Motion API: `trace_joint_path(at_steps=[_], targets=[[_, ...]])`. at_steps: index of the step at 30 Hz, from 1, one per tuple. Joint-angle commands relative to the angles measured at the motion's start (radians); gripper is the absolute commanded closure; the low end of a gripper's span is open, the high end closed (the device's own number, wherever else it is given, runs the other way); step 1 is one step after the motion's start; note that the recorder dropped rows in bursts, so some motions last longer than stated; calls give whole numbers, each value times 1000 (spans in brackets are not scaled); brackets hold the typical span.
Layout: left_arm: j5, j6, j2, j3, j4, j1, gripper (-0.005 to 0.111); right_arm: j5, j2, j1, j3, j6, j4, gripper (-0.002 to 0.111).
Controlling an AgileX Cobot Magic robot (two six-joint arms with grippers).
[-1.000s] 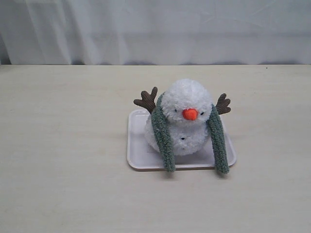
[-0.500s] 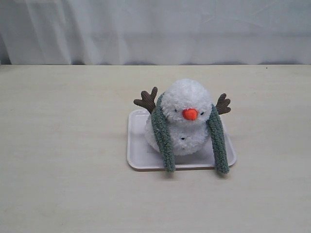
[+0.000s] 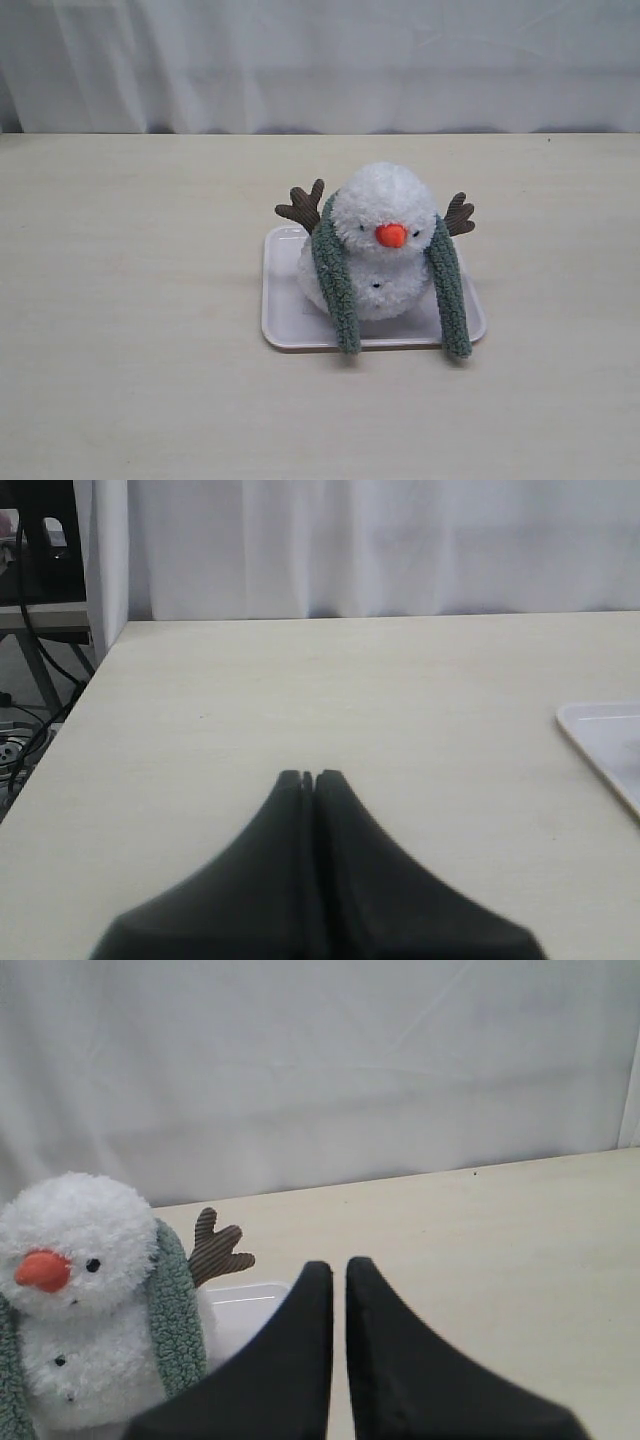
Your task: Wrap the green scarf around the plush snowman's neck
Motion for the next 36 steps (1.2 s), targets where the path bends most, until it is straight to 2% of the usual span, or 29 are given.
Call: trace_joint_path(at_steps=[1, 17, 25, 36], targets=[[-8, -4, -3, 3, 0, 3, 107, 5, -4, -6, 3, -9, -1, 104], [-8, -4, -3, 3, 0, 3, 107, 9, -4, -6, 3, -9, -1, 104], [-8, -4, -3, 3, 0, 3, 107, 130, -4, -6, 3, -9, -1, 104], [-8, -4, -3, 3, 0, 3, 107, 132, -4, -6, 3, -9, -1, 104]])
